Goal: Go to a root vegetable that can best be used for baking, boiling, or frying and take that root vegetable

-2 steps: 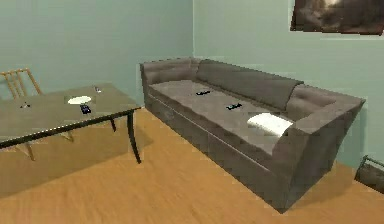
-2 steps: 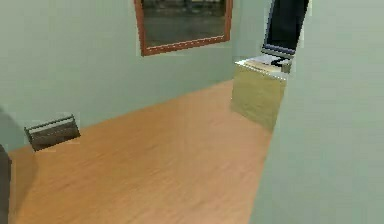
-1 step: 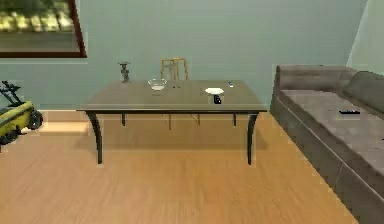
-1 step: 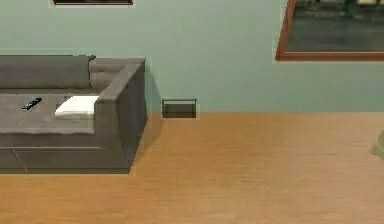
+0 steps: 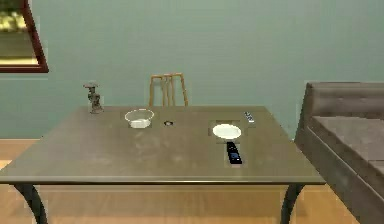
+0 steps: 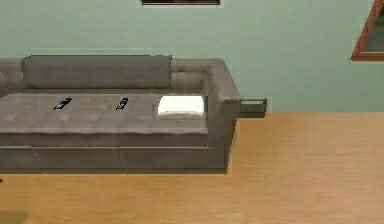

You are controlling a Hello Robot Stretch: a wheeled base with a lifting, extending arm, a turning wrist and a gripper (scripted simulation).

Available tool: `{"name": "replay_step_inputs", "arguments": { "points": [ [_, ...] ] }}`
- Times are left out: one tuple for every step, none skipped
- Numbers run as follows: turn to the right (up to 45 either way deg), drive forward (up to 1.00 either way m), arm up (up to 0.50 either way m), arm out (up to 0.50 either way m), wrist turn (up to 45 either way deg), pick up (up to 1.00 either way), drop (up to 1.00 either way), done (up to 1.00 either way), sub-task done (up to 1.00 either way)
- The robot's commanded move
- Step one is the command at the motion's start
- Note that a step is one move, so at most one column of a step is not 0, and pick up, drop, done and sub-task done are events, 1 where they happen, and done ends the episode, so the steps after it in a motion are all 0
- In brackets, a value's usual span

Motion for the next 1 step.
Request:
{"name": "replay_step_inputs", "arguments": {
  "points": [
    [-45.0, 0.0, 0.0, 0.0, 0.0, 0.0, 0.0, 0.0, 0.0]
  ]
}}
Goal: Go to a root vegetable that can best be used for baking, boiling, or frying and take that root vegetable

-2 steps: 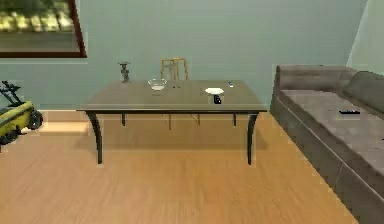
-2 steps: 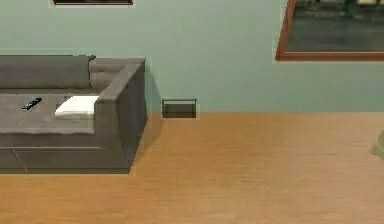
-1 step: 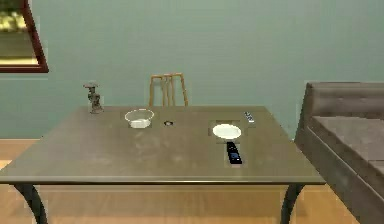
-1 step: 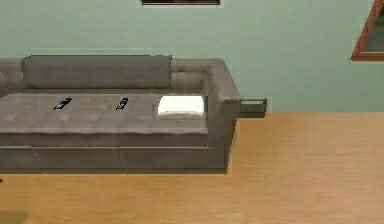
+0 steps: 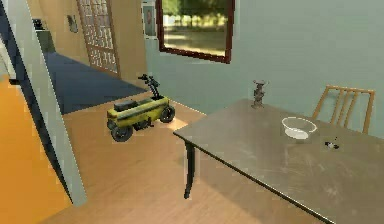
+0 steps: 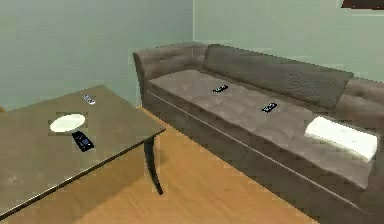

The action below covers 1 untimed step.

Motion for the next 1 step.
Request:
{"name": "replay_step_inputs", "arguments": {
  "points": [
    [-21.0, 0.0, 0.0, 0.0, 0.0, 0.0, 0.0, 0.0, 0.0]
  ]
}}
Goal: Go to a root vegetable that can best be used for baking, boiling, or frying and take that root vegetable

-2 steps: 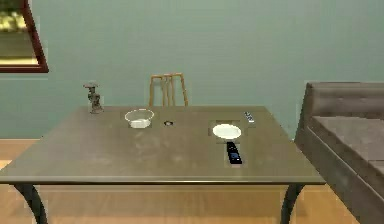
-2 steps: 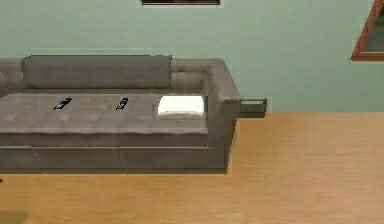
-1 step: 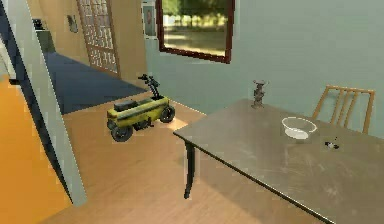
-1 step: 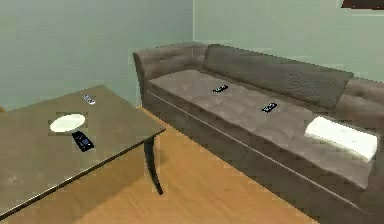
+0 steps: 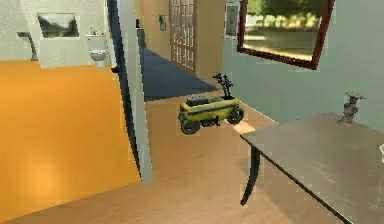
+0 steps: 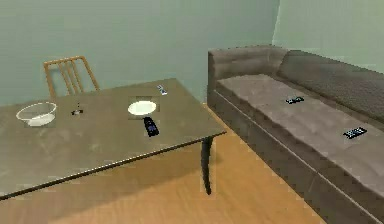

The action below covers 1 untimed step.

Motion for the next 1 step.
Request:
{"name": "replay_step_inputs", "arguments": {
  "points": [
    [0.0, 1.0, 0.0, 0.0, 0.0, 0.0, 0.0, 0.0, 0.0]
  ]
}}
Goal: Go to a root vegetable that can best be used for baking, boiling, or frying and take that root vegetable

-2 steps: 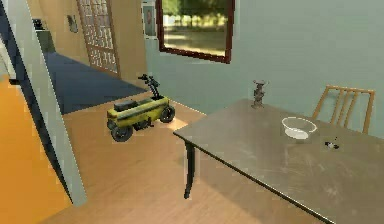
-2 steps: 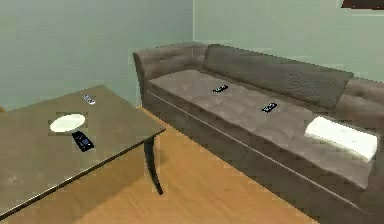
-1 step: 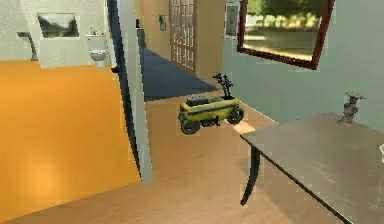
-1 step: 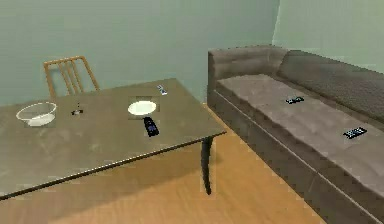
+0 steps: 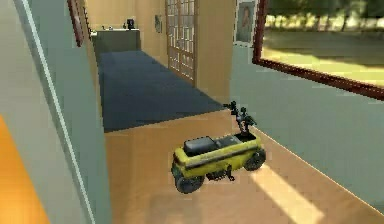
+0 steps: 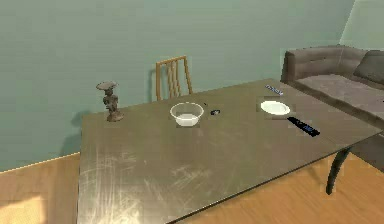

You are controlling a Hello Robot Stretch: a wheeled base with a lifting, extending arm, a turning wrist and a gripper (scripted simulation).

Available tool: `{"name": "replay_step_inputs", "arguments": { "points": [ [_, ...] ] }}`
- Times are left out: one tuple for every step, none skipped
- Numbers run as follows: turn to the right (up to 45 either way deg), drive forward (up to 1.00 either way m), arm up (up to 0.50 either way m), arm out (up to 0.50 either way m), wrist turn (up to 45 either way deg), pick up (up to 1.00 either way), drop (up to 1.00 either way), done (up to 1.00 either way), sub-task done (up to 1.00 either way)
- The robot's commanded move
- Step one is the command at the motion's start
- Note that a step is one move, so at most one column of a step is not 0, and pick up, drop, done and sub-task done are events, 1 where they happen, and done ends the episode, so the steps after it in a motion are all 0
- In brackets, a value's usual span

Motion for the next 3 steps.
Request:
{"name": "replay_step_inputs", "arguments": {
  "points": [
    [-24.0, 0.0, 0.0, 0.0, 0.0, 0.0, 0.0, 0.0, 0.0],
    [0.0, 0.05, 0.0, 0.0, 0.0, 0.0, 0.0, 0.0, 0.0],
    [24.0, 0.0, 0.0, 0.0, 0.0, 0.0, 0.0, 0.0, 0.0]
  ]
}}
